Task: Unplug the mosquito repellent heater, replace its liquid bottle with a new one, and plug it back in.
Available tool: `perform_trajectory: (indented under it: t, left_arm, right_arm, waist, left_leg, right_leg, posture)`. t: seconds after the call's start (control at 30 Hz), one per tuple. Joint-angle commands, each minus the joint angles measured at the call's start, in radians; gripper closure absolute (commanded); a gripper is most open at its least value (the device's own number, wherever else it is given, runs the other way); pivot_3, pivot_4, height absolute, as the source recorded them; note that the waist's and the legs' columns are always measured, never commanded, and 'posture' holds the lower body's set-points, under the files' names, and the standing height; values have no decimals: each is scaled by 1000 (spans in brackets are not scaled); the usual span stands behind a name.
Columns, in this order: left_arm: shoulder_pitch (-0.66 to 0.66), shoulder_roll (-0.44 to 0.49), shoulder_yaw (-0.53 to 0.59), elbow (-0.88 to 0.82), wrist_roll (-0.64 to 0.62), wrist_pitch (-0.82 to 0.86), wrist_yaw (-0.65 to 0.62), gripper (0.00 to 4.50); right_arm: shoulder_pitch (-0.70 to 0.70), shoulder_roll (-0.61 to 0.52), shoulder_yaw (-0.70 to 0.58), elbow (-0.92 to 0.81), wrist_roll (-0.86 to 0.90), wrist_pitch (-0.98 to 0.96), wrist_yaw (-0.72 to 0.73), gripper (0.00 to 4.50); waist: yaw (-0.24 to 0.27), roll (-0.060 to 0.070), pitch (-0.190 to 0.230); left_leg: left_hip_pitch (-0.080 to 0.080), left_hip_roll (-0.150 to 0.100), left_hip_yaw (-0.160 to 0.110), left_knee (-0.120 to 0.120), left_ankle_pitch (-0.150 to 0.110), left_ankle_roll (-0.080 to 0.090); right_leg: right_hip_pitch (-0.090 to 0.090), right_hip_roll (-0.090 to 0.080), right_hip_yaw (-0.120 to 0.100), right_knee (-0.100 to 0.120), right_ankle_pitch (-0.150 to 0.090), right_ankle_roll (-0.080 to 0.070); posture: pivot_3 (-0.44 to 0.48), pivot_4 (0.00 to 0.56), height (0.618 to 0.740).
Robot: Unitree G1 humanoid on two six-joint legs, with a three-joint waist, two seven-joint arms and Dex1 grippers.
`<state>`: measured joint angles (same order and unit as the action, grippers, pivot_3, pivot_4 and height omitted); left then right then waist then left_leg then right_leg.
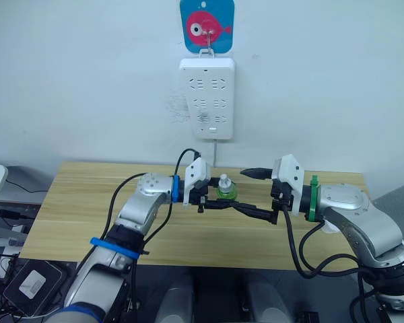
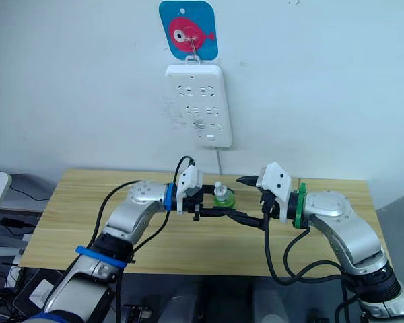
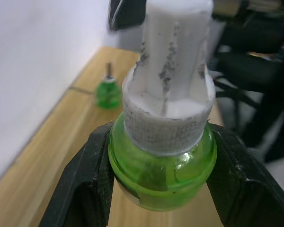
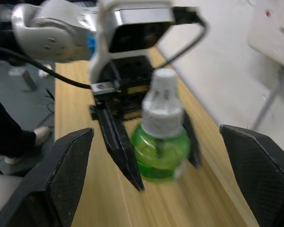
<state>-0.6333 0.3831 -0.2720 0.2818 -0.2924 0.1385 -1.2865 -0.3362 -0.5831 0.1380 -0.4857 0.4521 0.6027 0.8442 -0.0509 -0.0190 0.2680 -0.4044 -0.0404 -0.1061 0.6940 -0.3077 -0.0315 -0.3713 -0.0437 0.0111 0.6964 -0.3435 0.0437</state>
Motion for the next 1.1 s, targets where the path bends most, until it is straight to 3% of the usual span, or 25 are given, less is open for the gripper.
perform_trajectory:
  t: [0.03, 0.17, 0.27, 0.53, 0.73, 0.93, 1.07, 1.1]
  left_arm:
    - [-39, -20, -10, 28, -3, -27, -58, 2233]
    - [-71, -38, -3, 76, 13, -57, -78, 2233]
    - [-80, -41, 1, 94, 21, -72, -90, 2233]
    - [-73, -35, 8, 75, 19, -74, -104, 2233]
    - [-39, -19, 6, 15, 15, -86, -117, 2233]
    - [-3, 4, -21, -85, -5, -95, -195, 2233]
    - [18, 32, -32, -122, -4, -95, -227, 2233]
    - [21, 37, -31, -121, -3, -98, -229, 2233]
  right_arm:
    - [-21, 24, -14, -45, 25, 20, -38, 0]
    - [-29, 66, -11, -23, 15, 26, -85, 0]
    - [-22, 88, -19, -10, 21, 30, -104, 612]
    - [-6, 66, 3, 7, -2, -16, -67, 3470]
    - [-38, 24, 20, 55, 0, -121, 72, 3506]
    - [-180, -48, 63, 255, 49, -284, 476, 3506]
    - [-300, -28, 92, 379, 29, -336, 591, 3506]
    - [-312, -27, 90, 392, 32, -326, 595, 3156]
  waist:
    - [-3, 0, 0]
    - [-6, 0, 0]
    - [-8, 0, 0]
    - [-9, 0, 0]
    - [-8, 0, 0]
    - [-5, 0, 0]
    - [-5, 0, 0]
    - [-4, 0, 0]
  left_leg:
    - [0, 0, 0, 0, 0, 0]
    - [0, 0, 0, 0, 0, 0]
    - [0, 0, 0, 0, 0, 0]
    - [0, 0, 0, 1, 0, 0]
    - [0, 0, 0, 1, 1, 0]
    - [0, 0, 1, 2, 1, 1]
    - [1, 0, 1, 2, 1, 1]
    - [1, 0, 0, 2, 1, 1]
  right_leg:
    - [0, 0, 0, 0, 0, 0]
    - [-1, 0, 0, 0, 0, 0]
    - [-1, 0, 0, 0, 0, 0]
    - [-1, 0, 0, 1, 0, 0]
    - [-1, 0, 0, 2, 0, 0]
    - [0, 0, 0, 2, 0, 0]
    - [0, 0, -1, 2, 0, 0]
    - [0, 0, -1, 2, 0, 0]
  posture:
    - [-106, 227, 740]
    - [-116, 228, 740]
    - [-116, 228, 740]
    - [-95, 236, 740]
    - [-68, 237, 740]
    - [-28, 227, 740]
    - [-11, 223, 740]
    - [-11, 223, 740]
